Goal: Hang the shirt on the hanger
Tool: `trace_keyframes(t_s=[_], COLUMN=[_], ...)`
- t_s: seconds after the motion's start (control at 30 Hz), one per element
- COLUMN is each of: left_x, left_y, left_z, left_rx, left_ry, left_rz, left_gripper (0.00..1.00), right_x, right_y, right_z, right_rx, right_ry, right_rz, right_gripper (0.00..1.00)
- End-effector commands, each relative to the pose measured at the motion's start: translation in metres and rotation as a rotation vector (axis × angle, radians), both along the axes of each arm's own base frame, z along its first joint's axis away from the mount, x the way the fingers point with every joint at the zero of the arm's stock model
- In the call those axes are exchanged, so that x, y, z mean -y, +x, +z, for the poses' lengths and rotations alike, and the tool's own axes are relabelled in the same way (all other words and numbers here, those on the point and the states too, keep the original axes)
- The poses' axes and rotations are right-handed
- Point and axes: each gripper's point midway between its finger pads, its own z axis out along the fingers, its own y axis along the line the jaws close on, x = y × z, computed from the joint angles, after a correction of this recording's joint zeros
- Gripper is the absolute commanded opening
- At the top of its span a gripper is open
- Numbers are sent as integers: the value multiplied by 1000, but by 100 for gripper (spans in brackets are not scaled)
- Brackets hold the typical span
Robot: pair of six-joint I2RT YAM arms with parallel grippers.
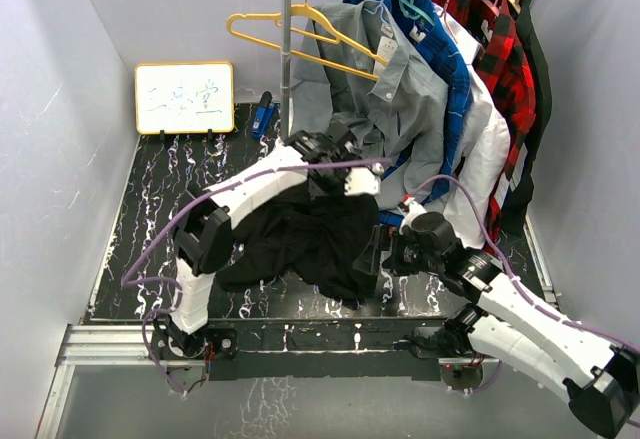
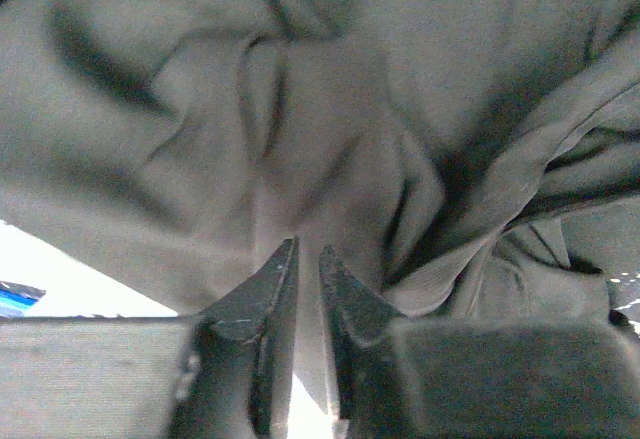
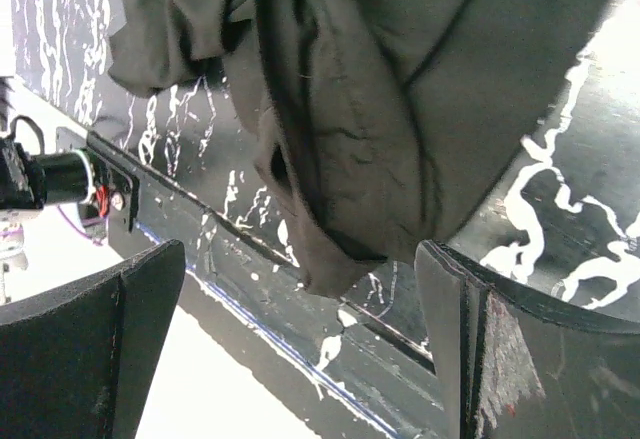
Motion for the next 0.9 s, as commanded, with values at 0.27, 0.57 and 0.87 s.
trace_keyframes(t_s=[0.27,0.57,0.87], left_x=[-116,-153,-156], left_y=[-71,-95,-98], left_z=[49,47,31], left_rx=[-64,-36,-38], left_ry=[-105,-184,-197], left_rz=[229,378,417], left_gripper=[30,29,28], right_x=[-80,-37,-35], right_y=[-13,28,10], right_z=[3,4,-28], right_rx=[136,194,88], right_ry=[-232,-426,-473], right_rz=[232,-92,-66], right_gripper=[98,98,98])
